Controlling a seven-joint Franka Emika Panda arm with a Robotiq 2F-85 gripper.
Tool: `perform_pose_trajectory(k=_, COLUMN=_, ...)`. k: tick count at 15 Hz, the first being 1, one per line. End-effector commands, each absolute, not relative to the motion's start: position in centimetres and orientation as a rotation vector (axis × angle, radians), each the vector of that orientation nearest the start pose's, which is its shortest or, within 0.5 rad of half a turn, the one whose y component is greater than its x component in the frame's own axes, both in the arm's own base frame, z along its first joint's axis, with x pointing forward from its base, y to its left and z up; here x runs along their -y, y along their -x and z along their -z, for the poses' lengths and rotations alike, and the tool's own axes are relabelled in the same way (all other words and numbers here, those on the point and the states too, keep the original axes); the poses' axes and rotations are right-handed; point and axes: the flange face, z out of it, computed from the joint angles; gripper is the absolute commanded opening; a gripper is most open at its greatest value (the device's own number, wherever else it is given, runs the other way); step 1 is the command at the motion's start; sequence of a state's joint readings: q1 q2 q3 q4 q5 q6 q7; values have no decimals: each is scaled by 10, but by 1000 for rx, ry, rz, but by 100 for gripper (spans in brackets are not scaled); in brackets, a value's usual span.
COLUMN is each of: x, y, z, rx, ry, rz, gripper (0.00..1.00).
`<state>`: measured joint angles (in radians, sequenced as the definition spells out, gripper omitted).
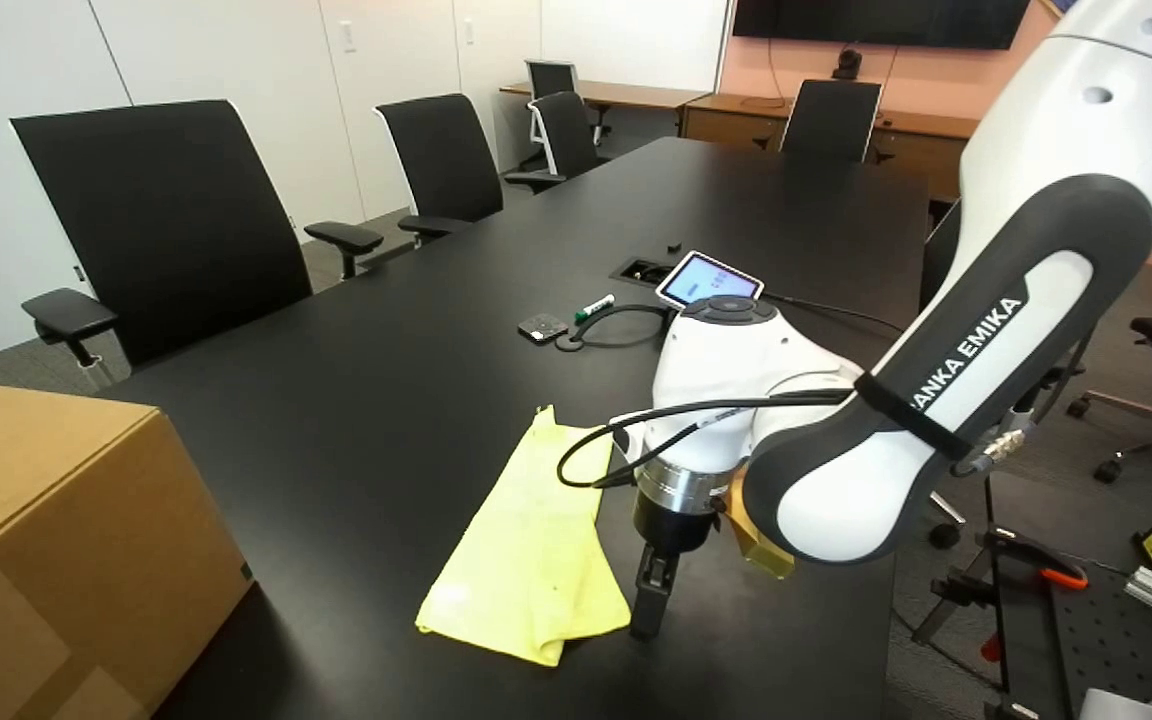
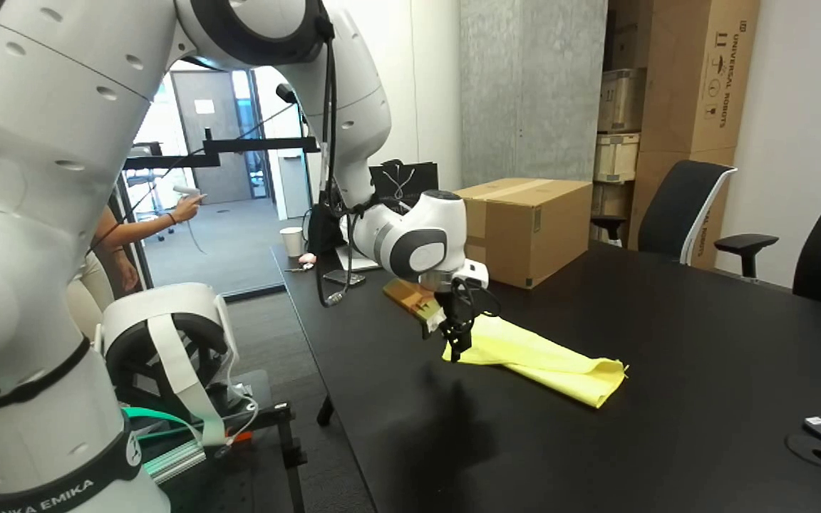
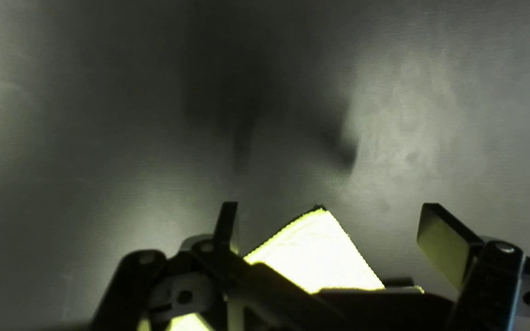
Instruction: Fold the towel in half
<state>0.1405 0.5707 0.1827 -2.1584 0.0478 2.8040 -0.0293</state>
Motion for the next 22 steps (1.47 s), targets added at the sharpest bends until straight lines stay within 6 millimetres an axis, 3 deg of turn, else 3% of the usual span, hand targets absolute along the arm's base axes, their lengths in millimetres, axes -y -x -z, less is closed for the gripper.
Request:
perform_pose_trajectory(k=1, x=-191, y=-554, z=-138, rx=461, ry=2985, rz=181, gripper=100)
perform_pose_trajectory(k=9, x=-198, y=-583, z=-121, rx=462, ry=3010, rz=178, gripper=100)
perform_pose_trajectory(k=14, x=-195, y=-587, z=-106, rx=468, ry=3036, rz=141, gripper=100)
perform_pose_trajectory(k=20, x=-194, y=-589, z=-102, rx=488, ry=3060, rz=137, gripper=100)
perform_pose_trajectory(k=21, x=-194, y=-589, z=-103, rx=490, ry=3063, rz=135, gripper=78)
perform_pose_trajectory(k=22, x=-194, y=-589, z=-104, rx=497, ry=3067, rz=135, gripper=75)
